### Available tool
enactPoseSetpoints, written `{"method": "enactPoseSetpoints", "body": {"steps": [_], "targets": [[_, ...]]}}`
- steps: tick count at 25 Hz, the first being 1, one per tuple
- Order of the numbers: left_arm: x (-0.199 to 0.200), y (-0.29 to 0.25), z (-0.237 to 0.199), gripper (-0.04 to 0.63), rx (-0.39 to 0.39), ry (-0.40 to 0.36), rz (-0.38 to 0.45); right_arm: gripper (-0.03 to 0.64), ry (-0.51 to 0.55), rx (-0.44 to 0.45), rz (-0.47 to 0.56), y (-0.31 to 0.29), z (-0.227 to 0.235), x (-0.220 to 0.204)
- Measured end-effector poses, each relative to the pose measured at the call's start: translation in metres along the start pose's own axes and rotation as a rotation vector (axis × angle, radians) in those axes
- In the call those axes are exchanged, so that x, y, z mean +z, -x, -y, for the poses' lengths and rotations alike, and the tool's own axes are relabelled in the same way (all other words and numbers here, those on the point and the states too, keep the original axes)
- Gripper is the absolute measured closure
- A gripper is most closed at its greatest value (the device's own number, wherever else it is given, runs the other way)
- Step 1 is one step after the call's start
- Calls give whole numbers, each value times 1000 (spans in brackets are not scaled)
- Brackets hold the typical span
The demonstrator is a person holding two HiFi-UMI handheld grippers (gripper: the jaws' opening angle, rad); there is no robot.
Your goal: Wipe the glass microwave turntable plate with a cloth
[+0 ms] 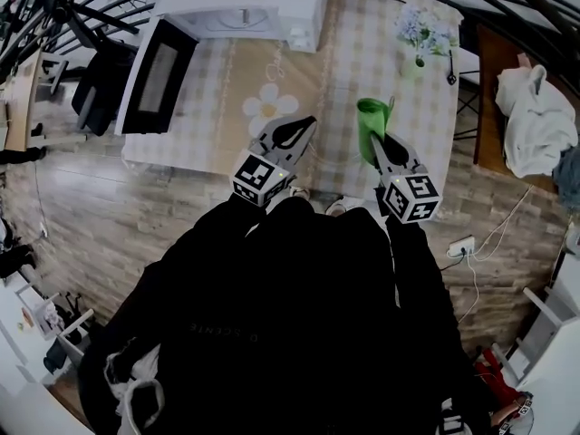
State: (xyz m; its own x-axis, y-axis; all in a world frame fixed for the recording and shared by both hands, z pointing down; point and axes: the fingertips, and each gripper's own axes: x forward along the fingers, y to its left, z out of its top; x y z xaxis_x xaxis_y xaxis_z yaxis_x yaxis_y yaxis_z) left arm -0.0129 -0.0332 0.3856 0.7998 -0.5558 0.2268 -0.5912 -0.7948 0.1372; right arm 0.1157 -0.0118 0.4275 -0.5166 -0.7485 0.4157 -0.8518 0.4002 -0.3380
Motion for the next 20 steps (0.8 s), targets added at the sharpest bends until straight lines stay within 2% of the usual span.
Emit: {"method": "enactPoseSetpoints", "body": {"steps": [9, 15, 20], "targets": [[56, 4, 19, 572, -34, -68, 73, 561, 49, 64, 144, 27, -20, 64], [97, 0, 32, 572, -58, -119, 137, 560, 113, 97, 216, 42, -30, 97], [124, -2, 39, 572, -75, -131, 172, 560, 191, 141, 289, 53, -43, 128]]}}
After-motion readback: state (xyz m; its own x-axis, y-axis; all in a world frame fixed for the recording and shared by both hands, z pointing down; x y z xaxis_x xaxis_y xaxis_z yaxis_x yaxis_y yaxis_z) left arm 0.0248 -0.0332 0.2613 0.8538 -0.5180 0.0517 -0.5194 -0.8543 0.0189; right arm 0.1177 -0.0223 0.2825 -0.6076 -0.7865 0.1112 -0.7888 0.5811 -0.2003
